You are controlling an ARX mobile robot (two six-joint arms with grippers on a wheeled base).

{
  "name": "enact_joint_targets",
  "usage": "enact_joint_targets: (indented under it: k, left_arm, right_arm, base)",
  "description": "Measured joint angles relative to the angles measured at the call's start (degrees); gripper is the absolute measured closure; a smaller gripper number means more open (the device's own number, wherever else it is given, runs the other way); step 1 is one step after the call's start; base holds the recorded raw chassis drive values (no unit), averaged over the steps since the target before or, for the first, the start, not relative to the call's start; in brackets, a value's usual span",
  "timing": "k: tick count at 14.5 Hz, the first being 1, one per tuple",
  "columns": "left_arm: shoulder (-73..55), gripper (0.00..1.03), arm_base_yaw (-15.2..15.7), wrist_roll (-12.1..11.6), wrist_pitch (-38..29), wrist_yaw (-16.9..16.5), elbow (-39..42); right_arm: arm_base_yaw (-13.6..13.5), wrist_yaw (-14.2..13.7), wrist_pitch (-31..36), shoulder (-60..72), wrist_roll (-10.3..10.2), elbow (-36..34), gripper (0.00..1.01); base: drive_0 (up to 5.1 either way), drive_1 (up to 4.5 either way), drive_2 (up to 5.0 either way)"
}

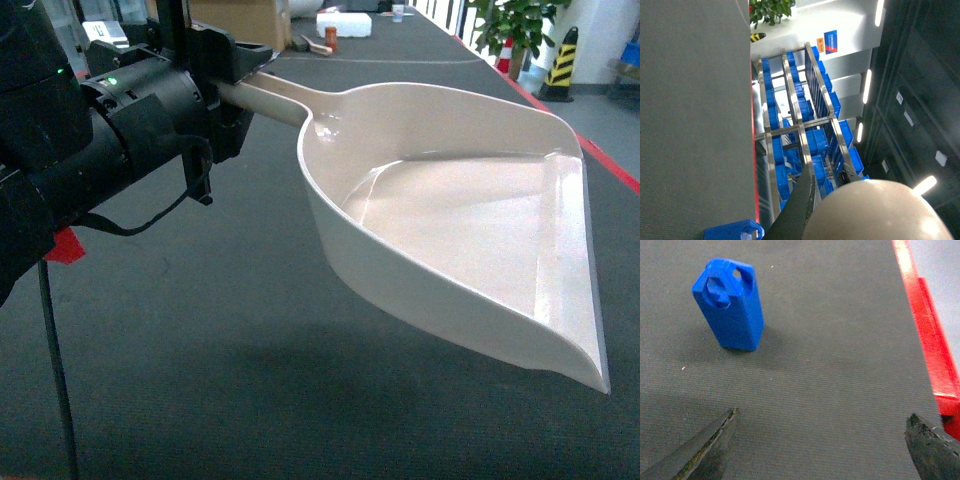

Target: Place part in tray to right shelf

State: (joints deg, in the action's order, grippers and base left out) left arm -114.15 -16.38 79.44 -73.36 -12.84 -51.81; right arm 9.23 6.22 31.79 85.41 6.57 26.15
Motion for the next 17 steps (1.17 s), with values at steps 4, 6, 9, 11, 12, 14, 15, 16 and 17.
enact_joint_targets:
  k: [4,6,9,11,12,14,15,16,17]
  left_arm:
    - [0.0,0.91,0.0,0.0,0.0,0.0,0.0]
    - [0.0,0.91,0.0,0.0,0.0,0.0,0.0]
    - [0.0,0.91,0.0,0.0,0.0,0.4,0.0]
    - [0.0,0.91,0.3,-0.2,0.0,0.9,0.0]
    - [0.0,0.91,0.4,-0.3,0.0,1.1,0.0]
    - [0.0,0.91,0.3,-0.3,0.0,0.3,0.0]
    - [0.0,0.91,0.0,-0.3,0.0,0.2,0.0]
    - [0.0,0.91,0.0,-0.3,0.0,0.2,0.0]
    - [0.0,0.91,0.0,-0.3,0.0,0.2,0.0]
  right_arm:
    - [-7.2,5.0,-0.2,24.6,2.1,20.9,0.03]
    - [-8.6,3.8,0.4,30.0,2.2,25.7,0.03]
    - [-11.0,3.5,3.2,38.2,1.2,33.2,0.05]
    - [-12.2,2.6,4.7,40.8,-0.2,36.2,0.29]
    - [-12.2,0.9,5.2,41.4,-0.4,36.8,0.38]
    - [-12.1,-3.7,7.5,40.9,-2.1,35.3,0.54]
    - [-10.9,-5.9,7.1,37.3,-2.6,31.1,0.54]
    - [-8.7,-8.5,4.1,30.1,-2.6,26.6,0.54]
    - [-7.2,-11.0,3.1,20.0,-2.4,23.9,0.54]
  base:
    - [0.0,0.0,0.0]
    - [0.0,0.0,0.0]
    - [0.0,0.0,0.0]
    - [0.0,0.0,0.0]
    - [0.0,0.0,0.0]
    - [0.0,0.0,0.0]
    - [0.0,0.0,0.0]
    - [0.0,0.0,0.0]
    - [0.0,0.0,0.0]
